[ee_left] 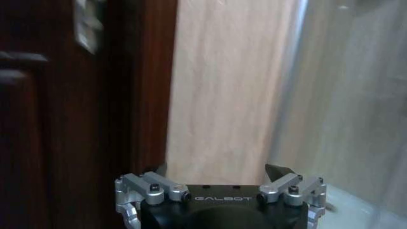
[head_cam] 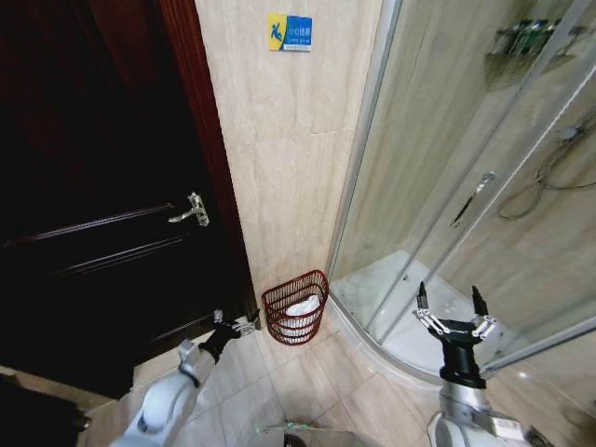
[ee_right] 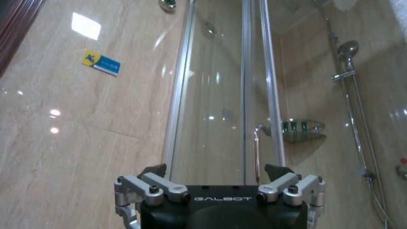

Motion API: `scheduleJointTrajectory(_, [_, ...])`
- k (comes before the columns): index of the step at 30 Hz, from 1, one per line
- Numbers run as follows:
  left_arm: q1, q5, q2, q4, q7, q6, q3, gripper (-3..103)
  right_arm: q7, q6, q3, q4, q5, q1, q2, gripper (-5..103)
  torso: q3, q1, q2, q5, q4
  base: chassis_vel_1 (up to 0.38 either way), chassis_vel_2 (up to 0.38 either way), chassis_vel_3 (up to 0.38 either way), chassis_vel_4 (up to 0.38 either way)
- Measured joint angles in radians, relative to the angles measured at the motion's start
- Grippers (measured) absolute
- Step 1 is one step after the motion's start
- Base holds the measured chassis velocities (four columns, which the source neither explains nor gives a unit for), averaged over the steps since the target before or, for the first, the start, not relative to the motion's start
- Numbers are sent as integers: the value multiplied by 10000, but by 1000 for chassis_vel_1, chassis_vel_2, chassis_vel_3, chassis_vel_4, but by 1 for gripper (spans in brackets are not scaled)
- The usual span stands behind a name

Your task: Discard the used towel into the hamper.

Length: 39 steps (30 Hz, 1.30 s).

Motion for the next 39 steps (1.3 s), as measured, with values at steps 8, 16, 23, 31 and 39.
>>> scheduleJointTrajectory(8, [468,808,-1304,-1777,-557,101,-656,100,0,0,0,0,0,0,0,100,1,1,0,-1,-1,0,0,0,0])
scheduleJointTrajectory(16, [488,791,-1324,-3175,-717,422,-743,100,0,0,1,0,0,0,0,100,1,1,-1,-2,-1,0,0,0,0])
scheduleJointTrajectory(23, [676,1042,-1506,-3676,-750,508,-424,100,0,0,1,0,0,0,0,100,2,2,-1,-2,-1,0,0,0,0])
scheduleJointTrajectory(31, [913,1204,-1712,-3583,-818,240,139,101,0,0,1,0,0,0,0,100,1,2,-2,-2,0,0,0,0,0])
scheduleJointTrajectory(39, [968,1365,-1818,-3572,-823,235,328,100,0,0,1,0,0,0,0,100,1,2,-2,-2,0,0,0,0,0])
